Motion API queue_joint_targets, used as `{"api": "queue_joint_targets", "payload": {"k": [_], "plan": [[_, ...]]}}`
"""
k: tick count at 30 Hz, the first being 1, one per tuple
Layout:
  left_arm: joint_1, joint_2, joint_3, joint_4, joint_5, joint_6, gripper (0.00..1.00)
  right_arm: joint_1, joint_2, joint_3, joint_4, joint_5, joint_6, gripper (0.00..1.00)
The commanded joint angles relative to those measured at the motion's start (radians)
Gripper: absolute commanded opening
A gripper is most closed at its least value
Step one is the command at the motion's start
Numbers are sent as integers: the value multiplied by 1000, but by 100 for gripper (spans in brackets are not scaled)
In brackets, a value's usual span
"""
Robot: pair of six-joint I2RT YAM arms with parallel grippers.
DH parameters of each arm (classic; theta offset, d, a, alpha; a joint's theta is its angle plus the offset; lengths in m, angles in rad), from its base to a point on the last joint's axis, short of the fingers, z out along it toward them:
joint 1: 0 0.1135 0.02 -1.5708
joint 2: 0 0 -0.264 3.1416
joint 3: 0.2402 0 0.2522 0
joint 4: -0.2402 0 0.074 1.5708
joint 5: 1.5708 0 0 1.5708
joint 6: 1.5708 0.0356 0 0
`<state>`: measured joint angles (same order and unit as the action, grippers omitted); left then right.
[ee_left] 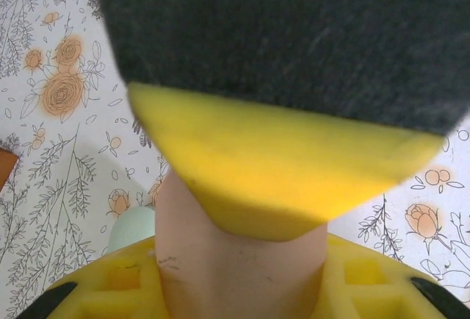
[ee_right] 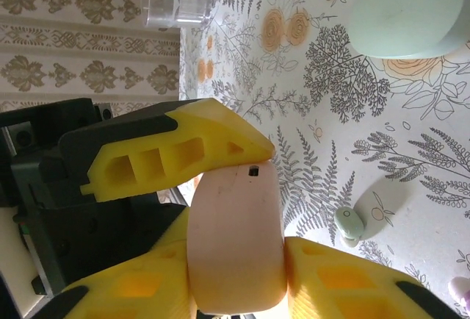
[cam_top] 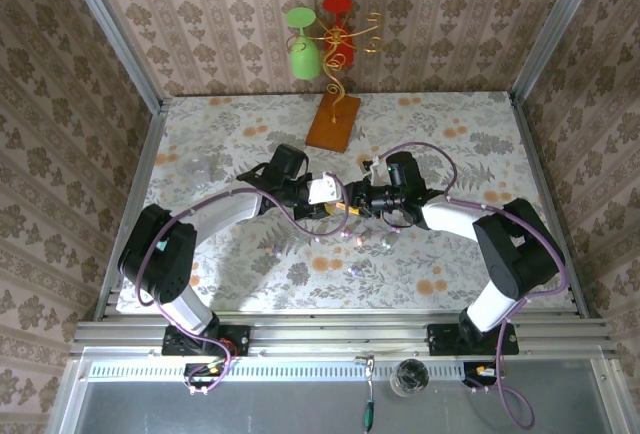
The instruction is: Insert the wireless bluetooth earbuds into the charging case
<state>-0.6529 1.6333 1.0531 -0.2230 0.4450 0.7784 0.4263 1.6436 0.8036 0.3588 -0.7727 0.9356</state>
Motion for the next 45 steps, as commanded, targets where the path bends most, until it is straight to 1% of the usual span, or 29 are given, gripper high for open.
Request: {"api": "queue_joint_targets", "payload": {"k": [1,3,4,6,7,8,9,10,12,14,16,19,22,26,27,34,39,45], "plan": [[-6,-42,-19,21,52,-13,38,2,6,11,29,-12,3,28],[-3,-61,-47,58,68,-29,42,-3,-11,3,36,-11,-8,24],[3,-72,-61,85,85,-45,46,-7,-21,-2,43,-12,-8,23],[21,-101,-103,161,134,-92,66,-15,-48,-22,76,-22,1,22],[25,-117,-120,191,153,-106,72,-20,-63,-31,92,-25,8,21],[31,-133,-145,232,170,-120,81,-28,-79,-41,108,-30,18,20],[39,-153,-173,295,191,-147,87,-37,-95,-52,127,-42,32,19],[54,-166,-208,369,236,-182,91,-44,-108,-62,150,-56,44,18],[91,-189,-278,570,328,-299,95,-63,-137,-86,216,-88,86,19],[119,-197,-330,750,383,-407,96,-76,-158,-106,283,-127,130,18],[131,-197,-371,909,414,-478,97,-85,-172,-124,376,-168,193,18],[143,-179,-396,1011,437,-498,98,-95,-183,-143,499,-194,298,16],[154,-157,-418,1145,471,-550,98,-97,-170,-152,622,-193,424,12],[177,-82,-446,1461,530,-717,96,-97,-93,-174,942,-153,678,10],[183,-58,-442,1520,551,-758,95,-92,-75,-169,956,-148,707,8],[179,-15,-389,1512,580,-797,90,-48,-74,-147,957,-140,703,5],[156,2,-365,1515,598,-779,86,-22,-67,-118,957,-133,736,4],[141,0,-346,1518,623,-782,75,-21,-77,-127,957,-120,741,3]]}}
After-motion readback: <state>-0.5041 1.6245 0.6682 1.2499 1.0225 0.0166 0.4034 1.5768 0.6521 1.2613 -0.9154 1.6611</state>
